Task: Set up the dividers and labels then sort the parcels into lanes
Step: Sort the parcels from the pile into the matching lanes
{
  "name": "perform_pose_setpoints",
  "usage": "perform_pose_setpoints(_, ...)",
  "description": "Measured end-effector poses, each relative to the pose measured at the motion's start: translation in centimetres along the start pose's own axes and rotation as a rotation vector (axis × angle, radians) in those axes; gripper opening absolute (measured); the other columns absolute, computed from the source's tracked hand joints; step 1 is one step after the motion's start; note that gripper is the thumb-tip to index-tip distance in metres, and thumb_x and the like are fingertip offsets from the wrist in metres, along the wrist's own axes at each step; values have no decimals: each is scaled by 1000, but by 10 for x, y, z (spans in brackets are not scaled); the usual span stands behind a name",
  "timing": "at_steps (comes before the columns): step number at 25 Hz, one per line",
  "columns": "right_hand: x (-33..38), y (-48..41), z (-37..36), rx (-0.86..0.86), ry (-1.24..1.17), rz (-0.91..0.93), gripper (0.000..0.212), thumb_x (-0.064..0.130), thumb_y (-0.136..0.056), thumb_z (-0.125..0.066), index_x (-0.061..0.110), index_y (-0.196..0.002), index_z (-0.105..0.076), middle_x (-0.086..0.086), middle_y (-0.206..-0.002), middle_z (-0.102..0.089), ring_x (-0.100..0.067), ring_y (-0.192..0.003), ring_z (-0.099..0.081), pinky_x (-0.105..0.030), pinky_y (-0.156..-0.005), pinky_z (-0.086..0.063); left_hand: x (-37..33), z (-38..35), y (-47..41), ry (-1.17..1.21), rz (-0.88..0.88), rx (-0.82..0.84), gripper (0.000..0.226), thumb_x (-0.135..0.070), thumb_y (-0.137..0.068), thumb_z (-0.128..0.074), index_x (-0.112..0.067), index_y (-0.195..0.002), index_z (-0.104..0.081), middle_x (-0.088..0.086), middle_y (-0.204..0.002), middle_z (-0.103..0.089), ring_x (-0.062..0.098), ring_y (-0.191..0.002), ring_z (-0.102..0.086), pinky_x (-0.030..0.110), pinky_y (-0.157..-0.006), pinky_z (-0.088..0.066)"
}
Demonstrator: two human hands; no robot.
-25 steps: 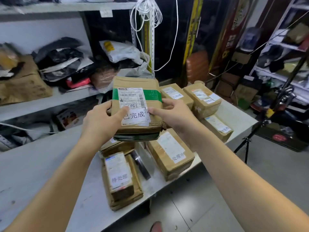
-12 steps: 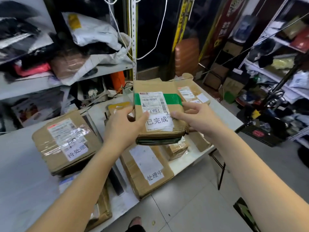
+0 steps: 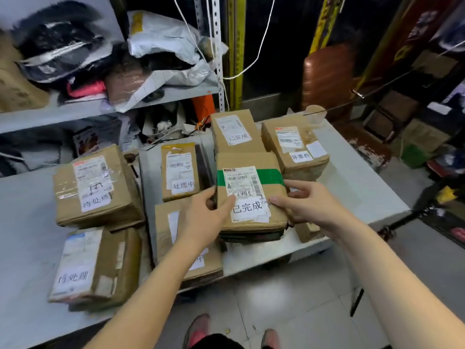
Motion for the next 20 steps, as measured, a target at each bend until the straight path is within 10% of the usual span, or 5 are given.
perform_pose_setpoints(5,-37,-22,8,129,-22,-32,39,17,-86,-81,31,-118,-65,11,-83,-72,-2,-72,-72,-21,-58,-58,14,-39,5,-123,79,-55,31,-53,-91,-67,-46,-121,-68,-22,-100,-75,-2,-90,-69,31,-77,-60)
perform_pose_setpoints(14,-59,-57,6,158,68,9,51,21,-88,-79,24,-134,-58,15,-98,-67,-2,-89,-67,-13,-57,-52,23,-74,-6,-212,134,-101,48,-62,-84,-61,-41,-127,-59,-19,-117,-72,3,-103,-68,36,-85,-61)
perform_pose_setpoints(20,-40,-53,14,31,358,95,67,34,-83,-82,16,-143,-56,3,-129,-68,-12,-110,-65,-27,-88,-53,10,-66,-7,-326,148,-112,63,-52,-89,-68,-30,-144,-48,-4,-132,-65,17,-114,-63,43,-91,-57)
Point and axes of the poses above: each hand's wrist, its own y-axis away from the middle knuckle, its own z-axis out of the back of the hand, x = y × z, the point moved 7 cm from there along -y, towards the middle knuckle
